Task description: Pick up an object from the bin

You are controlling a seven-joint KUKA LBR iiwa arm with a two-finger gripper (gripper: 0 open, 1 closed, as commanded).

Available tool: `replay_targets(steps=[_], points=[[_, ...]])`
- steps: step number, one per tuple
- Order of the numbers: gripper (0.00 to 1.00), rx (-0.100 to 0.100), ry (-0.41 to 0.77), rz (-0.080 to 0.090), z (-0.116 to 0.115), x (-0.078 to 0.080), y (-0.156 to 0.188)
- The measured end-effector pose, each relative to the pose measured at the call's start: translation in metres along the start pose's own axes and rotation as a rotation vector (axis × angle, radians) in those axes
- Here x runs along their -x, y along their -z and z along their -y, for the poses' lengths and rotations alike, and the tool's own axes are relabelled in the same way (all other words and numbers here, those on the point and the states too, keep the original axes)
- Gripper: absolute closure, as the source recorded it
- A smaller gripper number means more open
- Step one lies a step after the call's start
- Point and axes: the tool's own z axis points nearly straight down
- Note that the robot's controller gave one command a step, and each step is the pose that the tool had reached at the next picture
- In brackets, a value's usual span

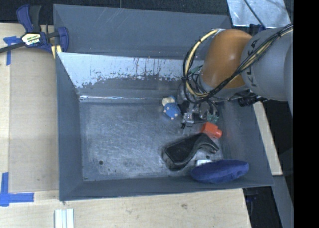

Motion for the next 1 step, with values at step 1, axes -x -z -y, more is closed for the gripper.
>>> replay_targets(steps=[1], points=[[0.0,0.001,-0.169,0.005,0.0201,0.0138,-0.0223]])
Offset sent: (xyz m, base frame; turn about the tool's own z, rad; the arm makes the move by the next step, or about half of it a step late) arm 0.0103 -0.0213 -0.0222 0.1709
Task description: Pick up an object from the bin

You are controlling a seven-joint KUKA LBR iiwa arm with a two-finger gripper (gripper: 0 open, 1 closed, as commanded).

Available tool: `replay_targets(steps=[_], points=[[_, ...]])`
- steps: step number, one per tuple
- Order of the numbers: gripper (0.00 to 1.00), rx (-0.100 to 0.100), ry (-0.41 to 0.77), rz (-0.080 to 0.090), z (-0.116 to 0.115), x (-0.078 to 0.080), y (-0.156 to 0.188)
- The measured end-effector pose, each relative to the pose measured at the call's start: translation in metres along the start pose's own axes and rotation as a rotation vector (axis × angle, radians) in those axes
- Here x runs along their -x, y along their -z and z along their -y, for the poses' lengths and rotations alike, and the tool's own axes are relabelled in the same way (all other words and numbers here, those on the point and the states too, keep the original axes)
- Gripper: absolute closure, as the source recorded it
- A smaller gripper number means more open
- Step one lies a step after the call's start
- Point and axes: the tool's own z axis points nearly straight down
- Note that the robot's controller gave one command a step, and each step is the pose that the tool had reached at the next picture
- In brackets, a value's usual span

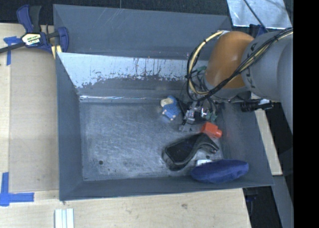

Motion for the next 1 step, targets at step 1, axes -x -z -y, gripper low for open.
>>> replay_targets(steps=[1], points=[[1.0,0.0,0.001,0.004,-0.0004,0.0014,0.0019]])
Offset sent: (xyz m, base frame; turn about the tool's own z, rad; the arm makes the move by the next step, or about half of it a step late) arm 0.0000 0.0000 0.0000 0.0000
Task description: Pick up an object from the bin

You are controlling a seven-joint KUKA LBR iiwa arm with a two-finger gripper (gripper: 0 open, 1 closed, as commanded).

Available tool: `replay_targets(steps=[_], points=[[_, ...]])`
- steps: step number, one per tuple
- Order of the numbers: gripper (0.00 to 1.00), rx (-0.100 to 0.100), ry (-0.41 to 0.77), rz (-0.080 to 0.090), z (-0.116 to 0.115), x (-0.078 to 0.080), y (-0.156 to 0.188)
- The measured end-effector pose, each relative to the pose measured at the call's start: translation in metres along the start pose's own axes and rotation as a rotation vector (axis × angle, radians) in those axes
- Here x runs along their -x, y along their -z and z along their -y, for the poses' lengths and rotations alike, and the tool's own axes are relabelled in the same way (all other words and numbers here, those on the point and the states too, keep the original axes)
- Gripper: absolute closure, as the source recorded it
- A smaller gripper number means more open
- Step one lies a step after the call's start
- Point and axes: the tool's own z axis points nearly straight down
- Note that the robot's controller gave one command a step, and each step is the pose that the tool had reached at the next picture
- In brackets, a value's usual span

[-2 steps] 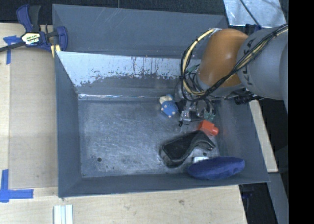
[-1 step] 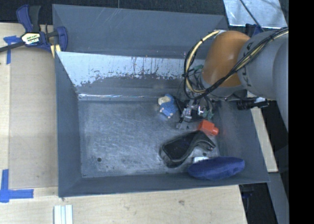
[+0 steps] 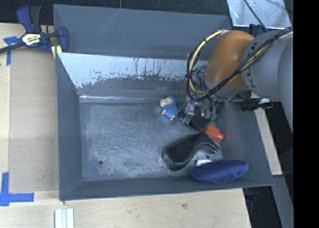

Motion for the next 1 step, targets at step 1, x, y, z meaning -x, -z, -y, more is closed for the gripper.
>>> replay_targets(steps=[1], points=[[1.0,0.002,0.037,0.006,-0.0035,0.0109,0.1351]])
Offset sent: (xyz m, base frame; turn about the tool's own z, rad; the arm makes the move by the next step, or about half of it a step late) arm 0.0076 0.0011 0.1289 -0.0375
